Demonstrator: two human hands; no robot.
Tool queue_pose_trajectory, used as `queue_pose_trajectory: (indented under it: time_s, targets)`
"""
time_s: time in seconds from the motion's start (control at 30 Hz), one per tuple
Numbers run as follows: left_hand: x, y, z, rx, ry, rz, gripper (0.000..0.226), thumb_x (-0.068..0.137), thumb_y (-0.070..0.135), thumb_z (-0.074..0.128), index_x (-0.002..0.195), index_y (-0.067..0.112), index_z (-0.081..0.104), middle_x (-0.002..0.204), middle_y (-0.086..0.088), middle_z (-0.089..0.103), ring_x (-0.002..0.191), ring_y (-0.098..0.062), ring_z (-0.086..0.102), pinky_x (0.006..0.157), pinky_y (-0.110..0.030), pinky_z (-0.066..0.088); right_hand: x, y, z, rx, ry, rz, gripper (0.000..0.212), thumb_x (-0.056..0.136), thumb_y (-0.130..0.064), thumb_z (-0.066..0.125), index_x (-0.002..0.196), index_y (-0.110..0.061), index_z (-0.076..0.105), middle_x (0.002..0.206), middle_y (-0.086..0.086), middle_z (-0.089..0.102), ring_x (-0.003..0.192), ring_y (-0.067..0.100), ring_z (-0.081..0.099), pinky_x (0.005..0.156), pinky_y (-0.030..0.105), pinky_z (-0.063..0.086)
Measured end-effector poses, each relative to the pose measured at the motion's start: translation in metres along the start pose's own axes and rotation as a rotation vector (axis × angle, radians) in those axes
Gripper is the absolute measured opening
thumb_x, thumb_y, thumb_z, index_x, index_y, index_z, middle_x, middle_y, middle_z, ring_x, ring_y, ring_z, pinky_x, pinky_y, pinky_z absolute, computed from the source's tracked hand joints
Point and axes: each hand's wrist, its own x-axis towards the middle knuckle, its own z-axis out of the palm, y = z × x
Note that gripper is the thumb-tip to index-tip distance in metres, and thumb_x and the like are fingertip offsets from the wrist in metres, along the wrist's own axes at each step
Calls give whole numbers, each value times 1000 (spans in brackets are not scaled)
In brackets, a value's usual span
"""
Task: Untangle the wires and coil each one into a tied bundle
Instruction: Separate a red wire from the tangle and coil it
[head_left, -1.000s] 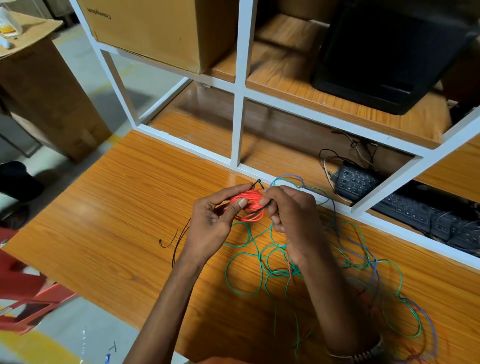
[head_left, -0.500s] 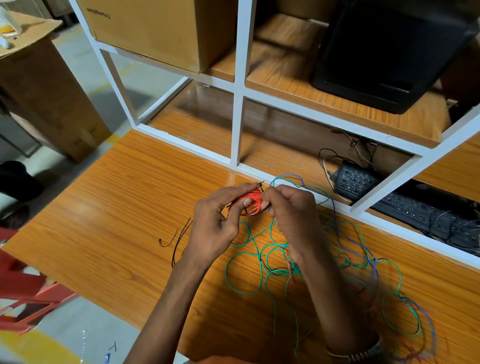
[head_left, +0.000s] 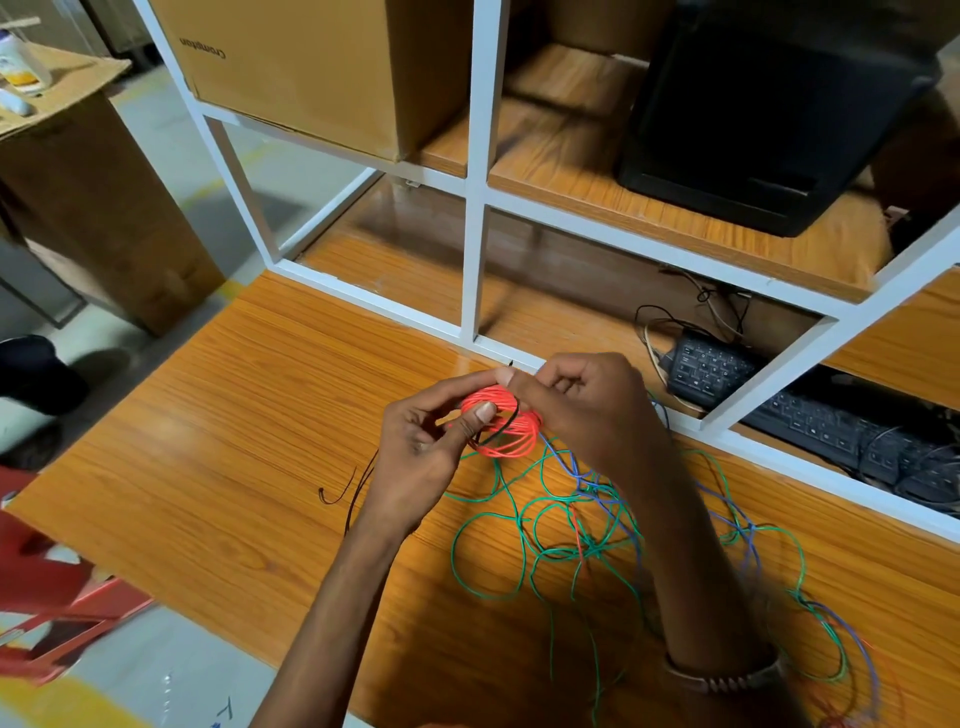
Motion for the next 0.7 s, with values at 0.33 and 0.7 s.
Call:
queue_pose_trajectory:
  time_s: [0.33,0.7]
  targets:
    - [-5,4,-5,-11,-39,-24,29,92,6,73,118,16,76,119,-1,78,118,-19,71,100,-30,54,9,-5,-13,84,-113,-260,10,87,-11,80,92,-19,80,99,-3,76,98,15,72,92,33,55]
    - [-1,10,-7,45,-91,-7,30,94,5,71,124,10,73,120,-2,78,118,-19,71,99,-30,56,12,-18,-14,131,-116,-274,9,94,-12,73,93,-21,73,88,-10,72,74,0,64,69,17,48]
